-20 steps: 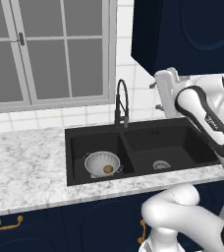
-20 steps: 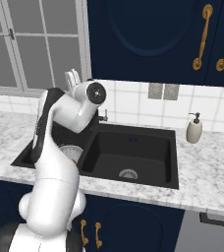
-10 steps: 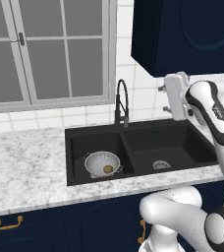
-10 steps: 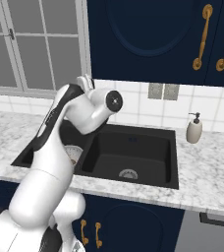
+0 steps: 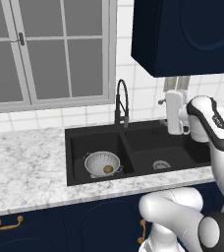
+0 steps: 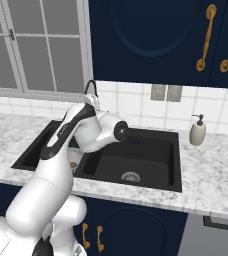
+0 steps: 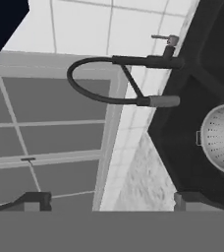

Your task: Put the colander in the sink, put the kiwi in the colander, and turn on the sink faucet and pour water over the colander.

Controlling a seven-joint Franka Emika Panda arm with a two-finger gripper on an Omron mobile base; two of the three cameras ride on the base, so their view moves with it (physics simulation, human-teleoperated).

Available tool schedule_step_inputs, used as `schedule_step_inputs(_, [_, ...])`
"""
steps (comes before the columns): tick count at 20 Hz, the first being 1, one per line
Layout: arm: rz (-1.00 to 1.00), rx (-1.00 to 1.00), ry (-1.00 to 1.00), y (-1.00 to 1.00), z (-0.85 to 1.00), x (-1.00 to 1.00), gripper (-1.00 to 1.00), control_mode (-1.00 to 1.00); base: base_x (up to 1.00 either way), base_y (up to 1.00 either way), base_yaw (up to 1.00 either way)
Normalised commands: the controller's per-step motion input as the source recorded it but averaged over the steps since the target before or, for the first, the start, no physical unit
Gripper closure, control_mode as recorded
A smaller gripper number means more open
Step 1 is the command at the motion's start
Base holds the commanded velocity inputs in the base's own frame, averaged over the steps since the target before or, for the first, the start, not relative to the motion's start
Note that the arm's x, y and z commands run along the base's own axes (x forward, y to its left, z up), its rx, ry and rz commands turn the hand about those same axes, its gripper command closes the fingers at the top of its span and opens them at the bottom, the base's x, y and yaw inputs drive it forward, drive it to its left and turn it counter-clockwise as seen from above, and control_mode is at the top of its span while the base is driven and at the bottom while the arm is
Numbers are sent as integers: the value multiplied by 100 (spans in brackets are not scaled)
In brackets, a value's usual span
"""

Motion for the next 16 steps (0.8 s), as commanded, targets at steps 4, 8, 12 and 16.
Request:
schedule_step_inputs(4, [0,41,38,-5,-24,0,-100,-100,0,0,0])
schedule_step_inputs(8, [0,34,50,-2,0,0,-100,-100,0,0,0])
schedule_step_inputs(12, [0,33,49,-1,0,0,-100,-100,0,0,0])
schedule_step_inputs(16, [0,29,44,0,-12,0,-100,-100,0,0,0])
